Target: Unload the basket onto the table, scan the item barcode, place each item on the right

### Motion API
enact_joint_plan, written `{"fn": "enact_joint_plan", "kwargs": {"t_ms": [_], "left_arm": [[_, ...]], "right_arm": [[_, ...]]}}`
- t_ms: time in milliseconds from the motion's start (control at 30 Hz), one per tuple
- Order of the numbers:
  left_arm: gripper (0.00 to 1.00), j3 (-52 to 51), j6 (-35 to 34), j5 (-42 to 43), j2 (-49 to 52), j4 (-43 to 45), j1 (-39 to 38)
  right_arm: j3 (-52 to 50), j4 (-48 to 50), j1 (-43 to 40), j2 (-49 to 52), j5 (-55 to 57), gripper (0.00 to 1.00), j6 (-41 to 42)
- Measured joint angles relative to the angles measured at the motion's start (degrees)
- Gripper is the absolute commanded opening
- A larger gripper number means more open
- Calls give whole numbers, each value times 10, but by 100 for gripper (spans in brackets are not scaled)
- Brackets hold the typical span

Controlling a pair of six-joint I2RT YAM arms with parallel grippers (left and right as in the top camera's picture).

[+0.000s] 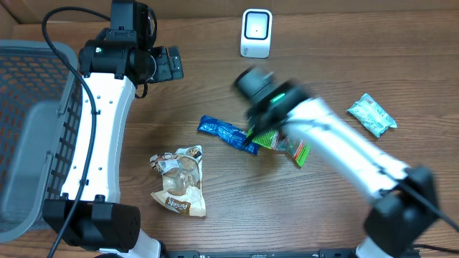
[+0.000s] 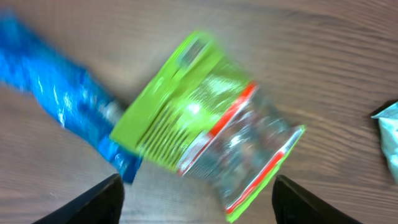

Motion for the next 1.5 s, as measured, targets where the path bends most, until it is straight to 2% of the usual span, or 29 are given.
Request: {"fn": "enact_joint_plan", "kwargs": {"t_ms": [167, 300, 467, 767, 900, 1167, 1267, 1433, 1500], "left_arm": [[100, 0, 0, 0, 0, 0, 0], [100, 0, 0, 0, 0, 0, 0], [100, 0, 0, 0, 0, 0, 0], [100, 0, 0, 0, 0, 0, 0], [100, 0, 0, 0, 0, 0, 0], [100, 0, 0, 0, 0, 0, 0], [100, 0, 0, 0, 0, 0, 0], [100, 0, 0, 0, 0, 0, 0], [100, 0, 0, 0, 0, 0, 0]], "right_arm": [[-5, 27, -183, -10, -135, 77, 0], [-43, 54, -275, -7, -217, 77, -17], [-107, 127, -299, -6, -259, 82, -64], [-218, 297, -295, -5, -318, 85, -296], [-235, 346, -295, 6, -340, 84, -352], [-235, 383, -295, 65, -395, 71, -386], [-236, 375, -295, 87, -404, 63, -385], [-238, 347, -295, 90, -418, 45, -332], [-237, 315, -295, 90, -428, 44, -296]]}}
